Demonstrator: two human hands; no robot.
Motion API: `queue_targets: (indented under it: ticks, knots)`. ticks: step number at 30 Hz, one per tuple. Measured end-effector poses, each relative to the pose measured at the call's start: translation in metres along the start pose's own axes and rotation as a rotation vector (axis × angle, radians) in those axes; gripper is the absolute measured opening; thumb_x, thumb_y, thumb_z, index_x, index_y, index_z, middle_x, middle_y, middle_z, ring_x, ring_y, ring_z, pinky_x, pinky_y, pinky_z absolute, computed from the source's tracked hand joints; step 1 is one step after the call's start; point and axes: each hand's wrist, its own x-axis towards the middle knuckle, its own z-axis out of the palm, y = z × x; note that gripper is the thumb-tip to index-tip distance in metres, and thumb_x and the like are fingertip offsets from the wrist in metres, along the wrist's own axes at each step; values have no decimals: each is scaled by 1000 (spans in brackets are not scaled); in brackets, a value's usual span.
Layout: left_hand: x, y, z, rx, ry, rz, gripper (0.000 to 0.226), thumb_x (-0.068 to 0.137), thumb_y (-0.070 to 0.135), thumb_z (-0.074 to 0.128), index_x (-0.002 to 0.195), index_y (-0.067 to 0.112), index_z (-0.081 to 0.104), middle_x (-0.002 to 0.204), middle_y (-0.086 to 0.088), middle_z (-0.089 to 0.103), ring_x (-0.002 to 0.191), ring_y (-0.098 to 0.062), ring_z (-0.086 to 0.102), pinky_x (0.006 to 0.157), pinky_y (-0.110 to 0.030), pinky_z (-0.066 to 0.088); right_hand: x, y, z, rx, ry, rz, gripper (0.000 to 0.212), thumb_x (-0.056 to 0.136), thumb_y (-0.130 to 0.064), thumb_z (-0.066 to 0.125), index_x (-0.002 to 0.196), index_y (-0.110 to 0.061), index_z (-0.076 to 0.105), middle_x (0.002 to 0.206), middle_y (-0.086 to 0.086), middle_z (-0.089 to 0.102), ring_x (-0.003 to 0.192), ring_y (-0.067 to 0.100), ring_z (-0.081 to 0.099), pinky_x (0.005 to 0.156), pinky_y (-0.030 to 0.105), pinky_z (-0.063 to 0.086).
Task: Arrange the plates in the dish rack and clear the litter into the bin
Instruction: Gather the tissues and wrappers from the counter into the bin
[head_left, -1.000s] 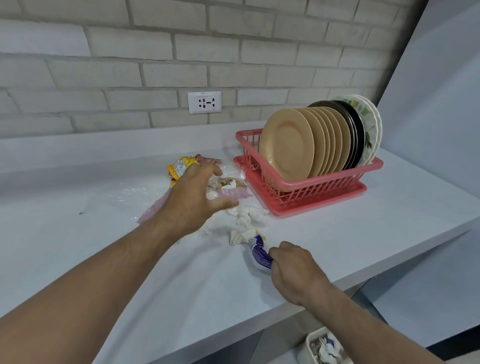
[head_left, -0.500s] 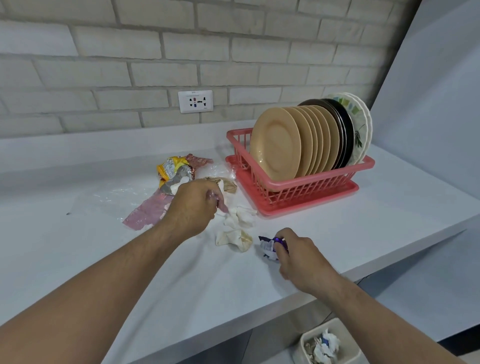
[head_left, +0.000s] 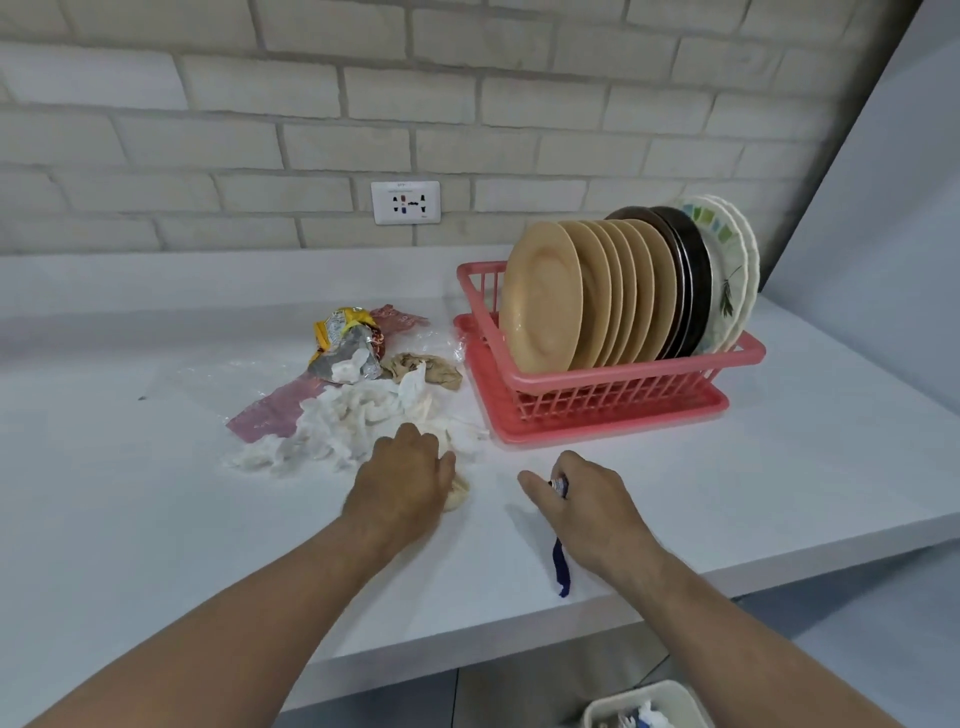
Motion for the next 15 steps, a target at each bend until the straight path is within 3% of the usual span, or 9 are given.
queue_targets:
  ticks: [2,5,7,8,10,12,15]
  knots:
    - [1,5,16,94,18,53,19,97,17,37,108,11,50,106,-7,49,92,-29,49,67,-38,46,5,7,0,-18,5,-9,36,96,-42,49,73,-15,40,69,-2,46,58,13,37,53,26,32]
    - [-3,6,25,71,13,22,29,87,10,53,114,20,51,101,-1,53,82,-26,50,58,-38,48,14,12,3,-17,2,-15,30,99,-34,46,75,-17,38,75,-1,51,62,13,46,58,29,41]
    - [-8,5,26,127,46,100,16,78,10,64,92,19,62,82,1,56,69,-25,50,50,-37,49,19,11,6,-11,-31,-11,25,100,-31,45,80,-18,39,82,4,58,70,20,59,62,37,50]
    - [-9,3,28,167,75,154,5,78,14,64,80,17,62,73,1,54,64,-24,48,47,-37,48,21,10,8,-4,-51,-20,20,100,-28,45,83,-19,41,84,6,59,73,22,61,63,40,53]
    - [-15,0,25,191,56,193,16,83,29,53,73,18,57,67,2,52,62,-23,46,46,-35,45,25,5,10,-11,-89,-48,5,100,-23,43,99,-24,48,92,6,61,76,22,61,70,43,56]
    - [-20,-5,21,199,22,230,30,86,48,44,77,21,56,69,4,53,65,-21,47,49,-34,43,30,-4,12,-76,-84,-112,22,101,-24,42,119,-27,52,108,5,62,90,21,61,80,36,53]
    - [-22,-15,15,163,-26,230,44,84,63,41,90,23,57,82,3,53,76,-21,48,61,-32,38,39,-23,18,-165,-57,-167,36,99,-41,47,131,-28,53,124,4,61,110,22,57,92,32,46]
